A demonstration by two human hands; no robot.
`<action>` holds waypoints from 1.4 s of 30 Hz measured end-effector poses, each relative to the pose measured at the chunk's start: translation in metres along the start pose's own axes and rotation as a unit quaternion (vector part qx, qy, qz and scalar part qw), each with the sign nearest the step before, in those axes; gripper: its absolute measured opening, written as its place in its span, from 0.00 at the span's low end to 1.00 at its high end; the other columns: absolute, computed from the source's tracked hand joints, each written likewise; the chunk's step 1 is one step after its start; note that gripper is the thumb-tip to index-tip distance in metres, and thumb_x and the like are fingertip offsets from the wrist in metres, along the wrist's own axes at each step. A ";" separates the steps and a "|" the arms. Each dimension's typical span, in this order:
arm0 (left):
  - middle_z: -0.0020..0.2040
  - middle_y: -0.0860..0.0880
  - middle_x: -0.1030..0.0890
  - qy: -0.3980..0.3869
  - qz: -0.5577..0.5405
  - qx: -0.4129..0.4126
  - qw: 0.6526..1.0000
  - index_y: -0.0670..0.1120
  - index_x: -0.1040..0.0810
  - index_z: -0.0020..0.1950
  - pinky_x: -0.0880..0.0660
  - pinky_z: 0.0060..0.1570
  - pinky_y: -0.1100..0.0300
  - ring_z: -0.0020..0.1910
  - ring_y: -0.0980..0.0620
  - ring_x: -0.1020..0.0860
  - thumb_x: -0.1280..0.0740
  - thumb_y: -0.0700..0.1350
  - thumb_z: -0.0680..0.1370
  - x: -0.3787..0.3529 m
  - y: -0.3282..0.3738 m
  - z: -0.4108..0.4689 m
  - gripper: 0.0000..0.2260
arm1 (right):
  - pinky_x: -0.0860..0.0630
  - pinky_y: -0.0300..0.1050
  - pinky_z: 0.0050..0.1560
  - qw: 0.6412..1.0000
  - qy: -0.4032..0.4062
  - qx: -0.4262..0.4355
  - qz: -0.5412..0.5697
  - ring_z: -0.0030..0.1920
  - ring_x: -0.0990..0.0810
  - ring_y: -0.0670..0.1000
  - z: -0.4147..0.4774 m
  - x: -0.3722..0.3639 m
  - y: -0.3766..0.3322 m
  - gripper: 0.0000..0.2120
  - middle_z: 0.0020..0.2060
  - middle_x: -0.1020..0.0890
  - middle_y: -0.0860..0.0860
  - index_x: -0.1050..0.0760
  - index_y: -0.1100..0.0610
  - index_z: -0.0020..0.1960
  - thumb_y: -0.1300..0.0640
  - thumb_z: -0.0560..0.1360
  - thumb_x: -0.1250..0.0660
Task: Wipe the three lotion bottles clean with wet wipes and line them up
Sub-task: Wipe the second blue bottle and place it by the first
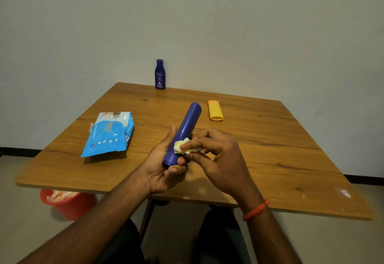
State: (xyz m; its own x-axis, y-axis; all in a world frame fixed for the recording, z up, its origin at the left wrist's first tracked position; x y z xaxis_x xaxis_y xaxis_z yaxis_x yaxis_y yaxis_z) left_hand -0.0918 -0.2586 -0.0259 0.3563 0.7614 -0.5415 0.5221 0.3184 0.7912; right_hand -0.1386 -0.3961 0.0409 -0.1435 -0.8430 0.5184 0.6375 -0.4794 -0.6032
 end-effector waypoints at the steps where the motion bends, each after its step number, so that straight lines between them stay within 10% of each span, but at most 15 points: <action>1: 0.30 0.48 0.31 0.009 0.031 -0.014 0.999 0.47 0.28 0.50 0.34 0.17 0.66 0.19 0.56 0.31 0.41 0.66 0.78 -0.003 0.005 0.000 0.22 | 0.24 0.36 0.45 1.000 0.019 -0.014 0.003 0.48 0.20 0.46 -0.002 0.004 0.005 0.13 0.46 0.19 0.48 0.16 0.52 0.52 0.65 0.71 0.26; 5: 0.30 0.44 0.28 0.057 0.078 -0.016 0.995 0.44 0.29 0.65 0.39 0.18 0.68 0.19 0.54 0.32 0.39 0.60 0.78 -0.004 0.028 -0.001 0.24 | 0.26 0.33 0.42 0.994 0.080 -0.070 0.025 0.46 0.20 0.47 -0.010 0.013 0.023 0.12 0.45 0.19 0.48 0.15 0.51 0.51 0.64 0.72 0.26; 14: 0.34 0.44 0.25 0.078 0.302 -0.067 0.948 0.43 0.30 0.58 0.36 0.26 0.62 0.28 0.51 0.31 0.38 0.48 0.76 -0.018 0.077 0.005 0.13 | 0.17 0.49 0.45 0.945 0.260 -0.167 0.107 0.48 0.18 0.48 0.003 0.019 0.036 0.08 0.47 0.19 0.49 0.17 0.51 0.51 0.61 0.74 0.27; 27: 0.47 0.45 0.17 0.225 0.393 -0.326 0.830 0.50 0.20 0.56 0.23 0.34 0.65 0.36 0.54 0.20 0.28 0.53 0.74 0.022 0.145 0.035 0.13 | 0.20 0.37 0.50 0.942 0.273 -0.170 0.095 0.54 0.21 0.41 0.022 0.007 0.046 0.09 0.51 0.21 0.48 0.18 0.49 0.52 0.62 0.75 0.29; 42: 0.58 0.48 0.21 0.278 0.321 -0.340 0.839 0.51 0.23 0.61 0.20 0.53 0.50 0.57 0.45 0.22 0.26 0.35 0.73 0.093 0.222 0.159 0.20 | 0.16 0.47 0.38 0.963 0.141 -0.152 0.174 0.49 0.18 0.48 0.097 -0.010 0.078 0.09 0.47 0.17 0.43 0.19 0.47 0.49 0.60 0.77 0.32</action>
State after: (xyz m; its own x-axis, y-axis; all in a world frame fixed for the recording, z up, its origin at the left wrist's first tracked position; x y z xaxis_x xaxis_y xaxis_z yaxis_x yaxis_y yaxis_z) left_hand 0.1803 -0.2067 0.0545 -0.1206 0.9849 0.1239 -0.2701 -0.1526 0.9507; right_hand -0.0136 -0.4012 0.0472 -0.1892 -0.9774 0.0942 0.4385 -0.1699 -0.8825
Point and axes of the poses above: each hand's wrist, its own z-axis towards the middle knuckle, its own x-axis out of the back of the hand, y = z × x, the point moved 4 cm from there along z, towards the middle knuckle
